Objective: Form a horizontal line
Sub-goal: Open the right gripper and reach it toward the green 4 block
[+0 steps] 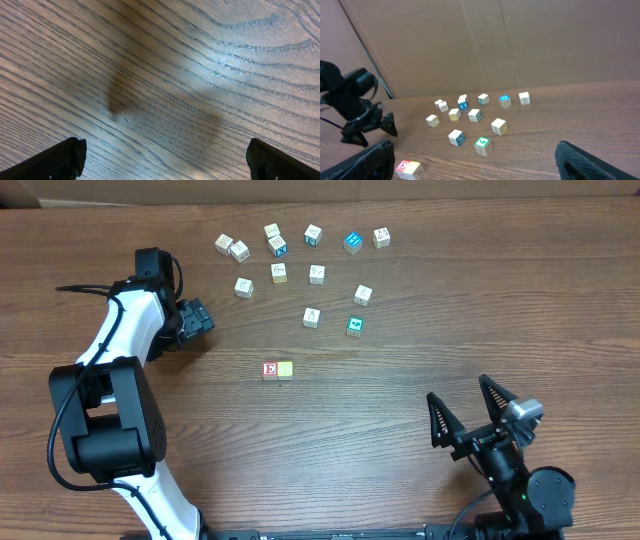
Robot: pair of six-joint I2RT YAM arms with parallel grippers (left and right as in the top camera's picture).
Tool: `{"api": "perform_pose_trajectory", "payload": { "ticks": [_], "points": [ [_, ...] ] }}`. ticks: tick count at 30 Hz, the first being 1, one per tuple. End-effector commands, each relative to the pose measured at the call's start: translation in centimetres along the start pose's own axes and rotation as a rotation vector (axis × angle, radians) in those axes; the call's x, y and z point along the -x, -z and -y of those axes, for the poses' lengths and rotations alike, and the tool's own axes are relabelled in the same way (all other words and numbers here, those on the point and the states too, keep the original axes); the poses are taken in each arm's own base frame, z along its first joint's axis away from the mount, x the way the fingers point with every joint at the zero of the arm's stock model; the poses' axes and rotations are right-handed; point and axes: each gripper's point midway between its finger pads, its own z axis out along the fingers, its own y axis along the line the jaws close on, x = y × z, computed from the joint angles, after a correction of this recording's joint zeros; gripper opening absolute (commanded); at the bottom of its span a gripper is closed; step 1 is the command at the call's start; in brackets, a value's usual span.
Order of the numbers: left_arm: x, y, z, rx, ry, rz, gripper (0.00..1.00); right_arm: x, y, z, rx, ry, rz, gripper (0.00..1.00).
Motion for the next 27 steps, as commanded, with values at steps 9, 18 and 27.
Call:
{"api": "perform_pose_trajectory", "payload": {
  "ticks": [9, 18, 27],
  "points": [
    [0.0, 0.3, 0.0, 0.007, -0.001, 0.012, 0.99, 9.5, 2.9, -3.9, 0.048, 0.023, 0.091, 1.0],
    [0.0, 0.3, 0.0, 0.007, -0.001, 0.012, 0.99, 15.1, 1.1, -5.6, 0.037, -0.002, -0.057, 1.0],
    [0.0, 0.3, 0.0, 0.007, -0.001, 0.012, 0.99, 21.5, -4.6, -6.1, -0.002, 0.026, -0.286, 1.0]
  ]
}}
